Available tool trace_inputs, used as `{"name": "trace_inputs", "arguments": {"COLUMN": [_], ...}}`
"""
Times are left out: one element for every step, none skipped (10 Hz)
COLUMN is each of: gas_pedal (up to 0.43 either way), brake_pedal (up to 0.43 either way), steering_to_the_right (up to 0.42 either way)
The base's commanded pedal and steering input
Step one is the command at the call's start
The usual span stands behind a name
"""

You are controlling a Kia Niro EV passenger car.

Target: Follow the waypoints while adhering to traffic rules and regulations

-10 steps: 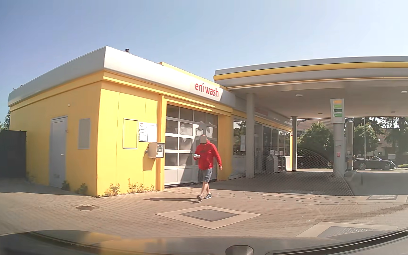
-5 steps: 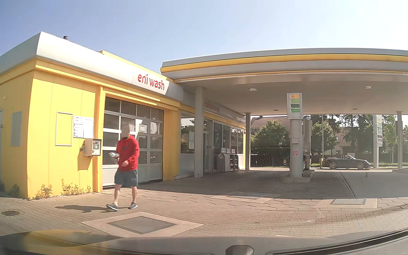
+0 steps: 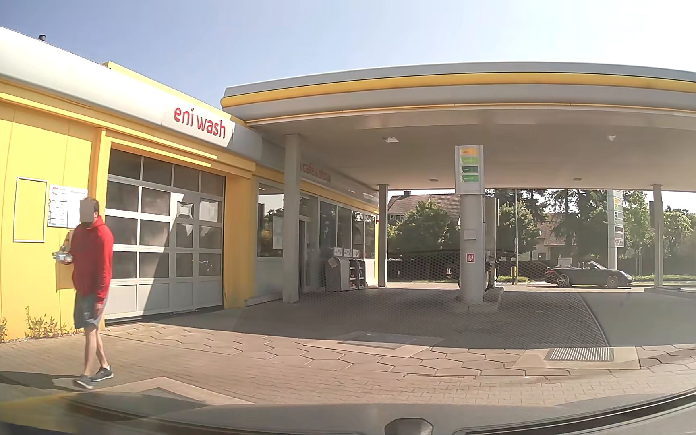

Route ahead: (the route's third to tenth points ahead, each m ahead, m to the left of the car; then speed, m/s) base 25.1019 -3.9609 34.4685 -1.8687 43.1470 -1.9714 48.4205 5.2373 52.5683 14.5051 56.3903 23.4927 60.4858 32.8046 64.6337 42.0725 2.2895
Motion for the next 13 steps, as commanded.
{"name": "trace_inputs", "arguments": {"gas_pedal": [0.047, 0.047, 0.047, 0.047, 0.047, 0.047, 0.047, 0.047, 0.039, 0.000, 0.000, 0.000, 0.000], "brake_pedal": [0.030, 0.030, 0.030, 0.030, 0.030, 0.024, 0.030, 0.030, 0.030, 0.030, 0.030, 0.024, 0.030], "steering_to_the_right": [0.053, 0.014, -0.034, -0.064, -0.081, -0.089, -0.097, -0.105, -0.110, -0.111, -0.110, -0.108, -0.105]}}
